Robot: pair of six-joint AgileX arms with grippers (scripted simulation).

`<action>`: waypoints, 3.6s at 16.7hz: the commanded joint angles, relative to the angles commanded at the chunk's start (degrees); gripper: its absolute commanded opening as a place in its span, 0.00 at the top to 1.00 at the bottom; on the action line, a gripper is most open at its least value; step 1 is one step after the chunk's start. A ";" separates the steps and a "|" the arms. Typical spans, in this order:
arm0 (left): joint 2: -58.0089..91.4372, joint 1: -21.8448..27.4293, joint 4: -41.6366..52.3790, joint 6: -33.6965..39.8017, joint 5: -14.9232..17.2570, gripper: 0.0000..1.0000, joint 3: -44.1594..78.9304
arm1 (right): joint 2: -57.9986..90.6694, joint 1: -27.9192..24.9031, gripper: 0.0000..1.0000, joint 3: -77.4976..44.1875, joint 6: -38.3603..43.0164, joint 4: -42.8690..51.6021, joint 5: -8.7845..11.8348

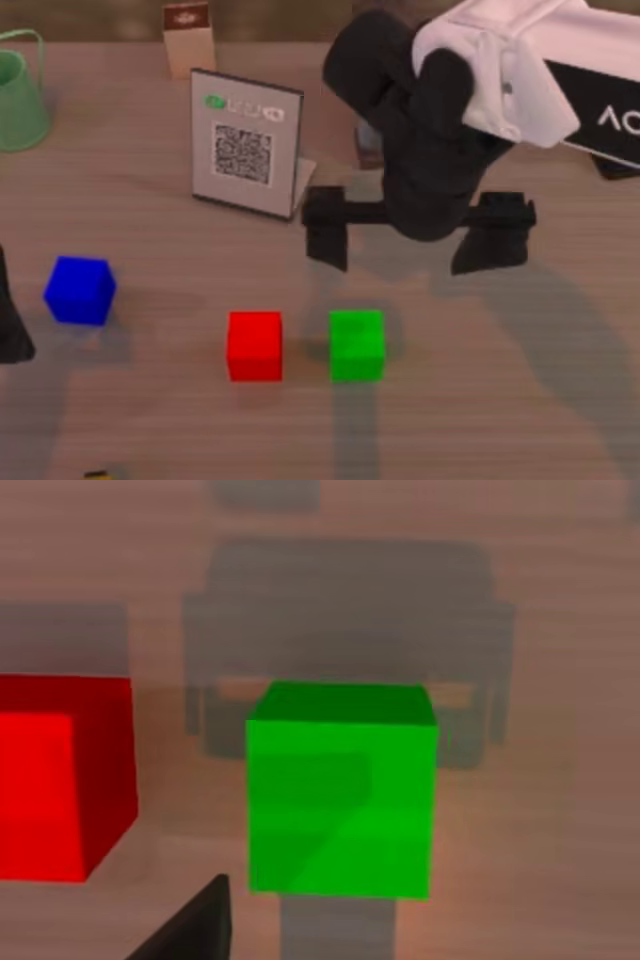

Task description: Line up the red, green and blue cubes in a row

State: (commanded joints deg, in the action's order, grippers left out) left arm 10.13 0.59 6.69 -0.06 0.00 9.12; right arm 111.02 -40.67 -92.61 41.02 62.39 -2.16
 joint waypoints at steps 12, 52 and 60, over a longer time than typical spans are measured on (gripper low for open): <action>59.36 2.92 31.85 -0.56 -0.05 0.00 40.51 | -60.86 22.74 0.00 52.36 -23.95 -33.18 -1.60; 105.95 4.66 37.02 -0.85 0.09 0.53 60.67 | -111.02 40.09 0.00 92.61 -41.02 -62.39 2.16; 105.95 4.66 37.02 -0.85 0.09 1.00 60.67 | -111.02 40.09 0.00 92.61 -41.02 -62.39 2.16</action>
State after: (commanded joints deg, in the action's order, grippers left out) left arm 116.07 5.25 43.71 -0.91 0.09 69.79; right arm 0.00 -0.57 0.00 0.00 0.00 0.00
